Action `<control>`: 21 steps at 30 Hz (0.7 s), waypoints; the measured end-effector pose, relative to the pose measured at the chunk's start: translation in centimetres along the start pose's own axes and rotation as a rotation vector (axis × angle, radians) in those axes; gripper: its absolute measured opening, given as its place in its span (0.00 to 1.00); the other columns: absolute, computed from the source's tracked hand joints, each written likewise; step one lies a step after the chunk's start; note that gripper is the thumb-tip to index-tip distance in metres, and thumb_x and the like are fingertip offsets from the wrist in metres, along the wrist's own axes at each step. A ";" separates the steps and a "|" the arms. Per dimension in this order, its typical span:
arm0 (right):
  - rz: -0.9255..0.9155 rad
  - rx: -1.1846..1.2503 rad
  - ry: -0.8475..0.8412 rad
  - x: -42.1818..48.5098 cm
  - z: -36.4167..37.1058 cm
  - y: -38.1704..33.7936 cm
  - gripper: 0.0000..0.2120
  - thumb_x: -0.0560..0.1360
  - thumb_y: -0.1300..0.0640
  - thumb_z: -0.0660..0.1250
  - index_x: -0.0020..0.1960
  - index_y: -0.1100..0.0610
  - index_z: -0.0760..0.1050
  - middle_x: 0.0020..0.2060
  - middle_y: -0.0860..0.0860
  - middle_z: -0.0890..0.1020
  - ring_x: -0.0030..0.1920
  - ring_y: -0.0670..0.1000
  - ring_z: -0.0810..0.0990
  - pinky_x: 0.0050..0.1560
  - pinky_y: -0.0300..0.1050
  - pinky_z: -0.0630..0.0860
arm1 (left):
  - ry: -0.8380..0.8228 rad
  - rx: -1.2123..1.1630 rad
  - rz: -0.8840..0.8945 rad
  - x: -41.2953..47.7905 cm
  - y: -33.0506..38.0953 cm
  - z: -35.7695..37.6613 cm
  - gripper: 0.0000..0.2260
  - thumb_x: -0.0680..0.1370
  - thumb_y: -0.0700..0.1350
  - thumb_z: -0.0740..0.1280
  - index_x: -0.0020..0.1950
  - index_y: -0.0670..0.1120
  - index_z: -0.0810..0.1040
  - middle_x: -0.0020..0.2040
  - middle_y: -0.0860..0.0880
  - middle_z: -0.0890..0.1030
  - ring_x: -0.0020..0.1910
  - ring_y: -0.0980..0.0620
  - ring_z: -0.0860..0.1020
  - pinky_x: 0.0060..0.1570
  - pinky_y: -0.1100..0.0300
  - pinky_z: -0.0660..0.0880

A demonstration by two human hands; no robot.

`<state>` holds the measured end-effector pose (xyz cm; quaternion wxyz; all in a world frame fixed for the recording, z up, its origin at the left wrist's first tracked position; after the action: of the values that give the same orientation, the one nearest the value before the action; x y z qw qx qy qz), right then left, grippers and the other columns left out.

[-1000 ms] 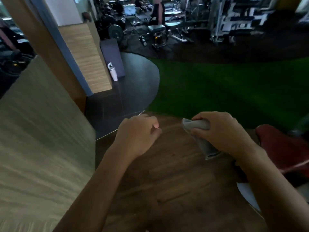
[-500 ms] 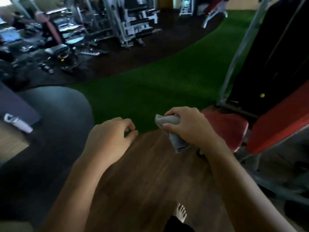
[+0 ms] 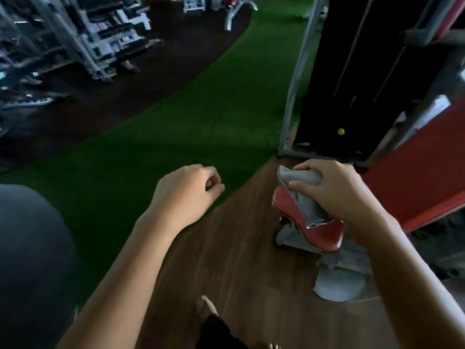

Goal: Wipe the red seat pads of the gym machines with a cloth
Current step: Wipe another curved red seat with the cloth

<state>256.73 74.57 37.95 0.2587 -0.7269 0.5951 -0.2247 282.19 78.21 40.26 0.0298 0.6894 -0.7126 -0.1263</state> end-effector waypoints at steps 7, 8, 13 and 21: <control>0.281 -0.027 0.104 7.9 4.2 9.4 0.09 0.75 0.40 0.70 0.53 0.40 0.81 0.43 0.39 0.83 0.46 0.39 0.80 0.48 0.41 0.77 | -0.195 -0.145 0.237 18.8 -0.2 8.4 0.09 0.82 0.56 0.64 0.57 0.56 0.80 0.54 0.57 0.80 0.51 0.56 0.79 0.49 0.55 0.77; 0.311 -0.029 0.109 9.4 5.2 10.4 0.09 0.76 0.41 0.69 0.53 0.42 0.82 0.43 0.40 0.83 0.46 0.39 0.80 0.48 0.39 0.77 | -0.242 -0.160 0.257 21.3 -0.1 10.1 0.09 0.82 0.56 0.64 0.56 0.56 0.80 0.54 0.57 0.80 0.52 0.56 0.79 0.51 0.54 0.77; 0.390 -0.023 0.226 15.1 11.0 17.3 0.14 0.78 0.37 0.64 0.59 0.41 0.80 0.46 0.37 0.76 0.45 0.34 0.76 0.45 0.23 0.68 | -0.369 -0.195 0.378 32.1 0.9 20.4 0.09 0.83 0.51 0.64 0.60 0.52 0.80 0.56 0.54 0.80 0.52 0.56 0.79 0.51 0.60 0.74; 0.505 -0.213 0.153 16.5 24.4 31.2 0.18 0.79 0.46 0.62 0.68 0.39 0.75 0.61 0.45 0.74 0.54 0.54 0.75 0.47 0.47 0.73 | -0.454 -0.415 0.421 40.7 1.7 37.4 0.11 0.83 0.47 0.64 0.64 0.50 0.79 0.63 0.52 0.78 0.59 0.56 0.77 0.59 0.58 0.74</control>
<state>251.96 56.12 -0.47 0.1831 -0.5597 0.7953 -0.1437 270.53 43.10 -0.88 0.0357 0.4616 -0.7864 -0.4088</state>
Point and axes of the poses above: each hand's wrist, its own x-axis towards the middle knuckle, its own z-axis out of the palm, y = z × x, the point moved 6 cm from there along x, towards the middle knuckle
